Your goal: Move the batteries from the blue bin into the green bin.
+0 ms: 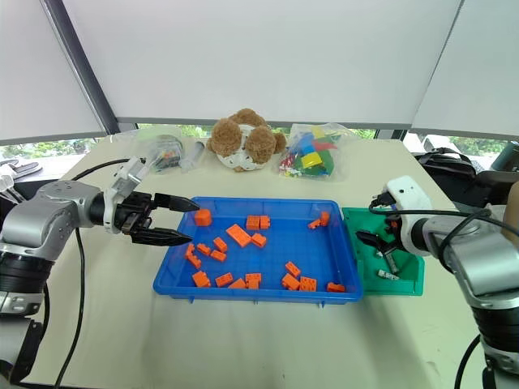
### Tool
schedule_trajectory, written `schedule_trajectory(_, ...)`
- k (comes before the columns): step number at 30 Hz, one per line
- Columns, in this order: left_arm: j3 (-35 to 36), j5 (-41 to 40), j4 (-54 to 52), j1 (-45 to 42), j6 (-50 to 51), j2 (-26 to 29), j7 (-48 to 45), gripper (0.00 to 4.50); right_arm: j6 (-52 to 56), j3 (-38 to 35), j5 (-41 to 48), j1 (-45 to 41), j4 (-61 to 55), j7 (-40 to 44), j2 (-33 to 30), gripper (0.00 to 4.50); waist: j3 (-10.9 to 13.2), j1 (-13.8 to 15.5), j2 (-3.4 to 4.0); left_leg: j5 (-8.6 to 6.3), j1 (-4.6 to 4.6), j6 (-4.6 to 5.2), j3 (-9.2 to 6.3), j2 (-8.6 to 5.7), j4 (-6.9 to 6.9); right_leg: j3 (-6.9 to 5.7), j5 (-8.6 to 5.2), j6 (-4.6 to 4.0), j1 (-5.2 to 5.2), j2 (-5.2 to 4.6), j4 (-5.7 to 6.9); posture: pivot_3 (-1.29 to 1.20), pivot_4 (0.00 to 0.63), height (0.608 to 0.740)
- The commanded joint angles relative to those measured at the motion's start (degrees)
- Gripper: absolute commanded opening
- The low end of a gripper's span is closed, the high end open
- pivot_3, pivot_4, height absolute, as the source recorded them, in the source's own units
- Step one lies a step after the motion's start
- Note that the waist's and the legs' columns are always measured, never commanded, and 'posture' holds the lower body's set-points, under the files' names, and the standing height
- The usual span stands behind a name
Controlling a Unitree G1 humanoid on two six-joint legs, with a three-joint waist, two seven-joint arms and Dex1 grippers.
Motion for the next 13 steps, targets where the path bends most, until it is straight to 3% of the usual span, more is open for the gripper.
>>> schedule_trajectory(1,1.3,-1.0,-1.5,-1.2,0.8,1.4,-0.3,4.50,-3.9,-3.3,4.6,-0.4,-5.2,5.3,-2.4,4.46,0.0,0.0,0.00,0.00,0.01,0.00,-0.01,0.00,0.00,0.00,0.00,0.00,0.01,0.00,0.00,0.00,0.150,0.733)
schedule_trajectory(8,1.9,-1.2,-2.3,0.0,1.1,3.0,-0.4,4.50,-6.2,-2.1,13.6,-0.2,-12.0,15.4,-6.5,4.46,0.0,0.0,0.00,0.00,0.01,0.00,-0.02,0.00,0.00,-0.01,0.00,0.00,0.02,-0.01,0.00,0.00,0.150,0.733)
schedule_trajectory(13,2.4,-1.3,-2.7,0.8,0.9,3.9,-0.4,4.50,-6.6,-1.1,15.7,-1.4,-12.9,16.0,-7.9,4.46,0.0,0.0,-0.01,0.00,0.01,0.00,-0.02,0.00,0.02,-0.02,0.00,0.00,0.03,-0.02,-0.01,0.00,0.150,0.733)
